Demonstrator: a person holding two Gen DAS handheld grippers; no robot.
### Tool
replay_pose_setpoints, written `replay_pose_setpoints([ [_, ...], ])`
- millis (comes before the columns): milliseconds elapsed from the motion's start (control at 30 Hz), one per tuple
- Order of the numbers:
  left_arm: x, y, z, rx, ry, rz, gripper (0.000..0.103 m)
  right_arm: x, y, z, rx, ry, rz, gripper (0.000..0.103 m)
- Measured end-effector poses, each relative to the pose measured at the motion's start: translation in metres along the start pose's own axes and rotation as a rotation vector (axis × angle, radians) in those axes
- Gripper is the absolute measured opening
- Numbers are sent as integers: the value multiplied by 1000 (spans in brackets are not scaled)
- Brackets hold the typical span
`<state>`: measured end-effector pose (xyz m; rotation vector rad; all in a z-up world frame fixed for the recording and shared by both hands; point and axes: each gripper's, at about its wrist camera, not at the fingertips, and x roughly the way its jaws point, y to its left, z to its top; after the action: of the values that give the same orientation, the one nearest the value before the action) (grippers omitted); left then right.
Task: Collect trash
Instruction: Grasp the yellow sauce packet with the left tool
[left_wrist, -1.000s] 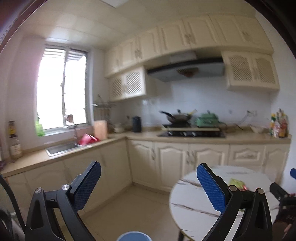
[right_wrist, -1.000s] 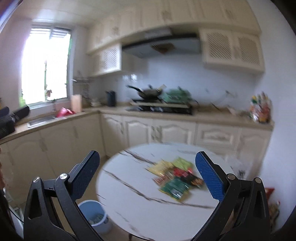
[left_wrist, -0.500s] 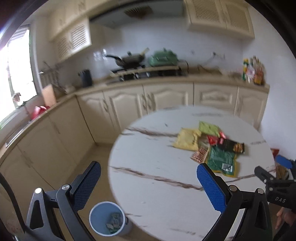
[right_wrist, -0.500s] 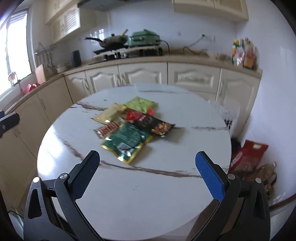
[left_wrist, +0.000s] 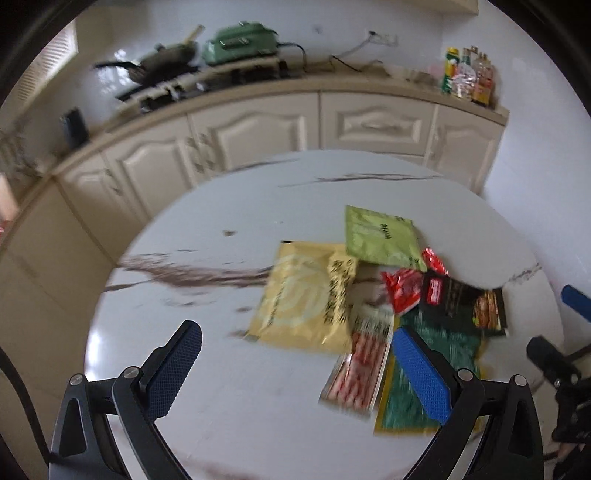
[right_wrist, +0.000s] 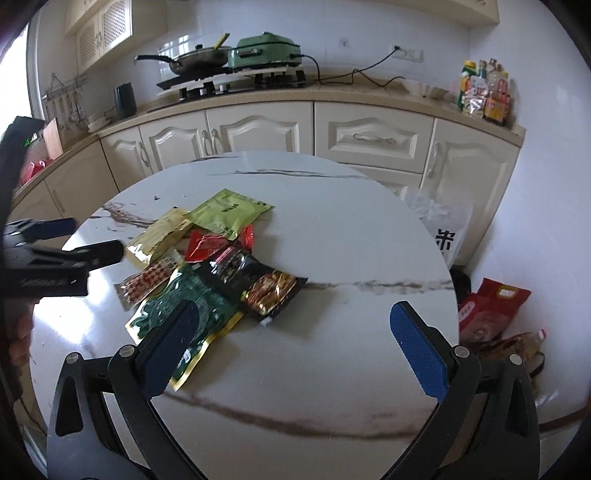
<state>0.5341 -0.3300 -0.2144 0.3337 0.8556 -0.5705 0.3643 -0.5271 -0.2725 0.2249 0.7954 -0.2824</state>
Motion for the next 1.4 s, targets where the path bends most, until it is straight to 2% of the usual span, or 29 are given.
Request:
replay_pose_setpoints([
  [100,28,10,23,6,39,-29,102,15,-3,5,-3,26,15,103],
  [267,69,23,41,31,119,-8,102,33,-6,9,0,55,34,103],
  [400,81,33,49,4,126,-55,102,42,-4,11,-13,68,37,103],
  [500,86,40,55,2,111,-54,101,47,-3,12,-19,76,40,103],
  [533,87,40,54,-1,108,-54,100,49,-4,12,-20,79,40,103],
  [633,87,38,49,7,75,-68,76,52,-3,14,-22,86,36,103],
  [667,85,37,47,9,67,-72,66,54,-3,14,-23,88,35,103],
  [733,80,35,41,6,67,-70,62,57,-1,15,-30,93,32,103],
  [767,78,36,39,10,61,-74,54,59,-1,15,-35,99,32,103],
  [967,53,45,21,-16,67,-77,50,72,7,17,-95,141,51,103],
  [1100,15,57,9,-36,24,-68,50,85,16,22,-166,174,71,103],
  [1300,-42,62,-14,-43,-42,-58,50,98,20,28,-227,191,156,103],
  [1400,-67,65,-25,-54,-69,-55,50,100,19,29,-243,187,156,97],
])
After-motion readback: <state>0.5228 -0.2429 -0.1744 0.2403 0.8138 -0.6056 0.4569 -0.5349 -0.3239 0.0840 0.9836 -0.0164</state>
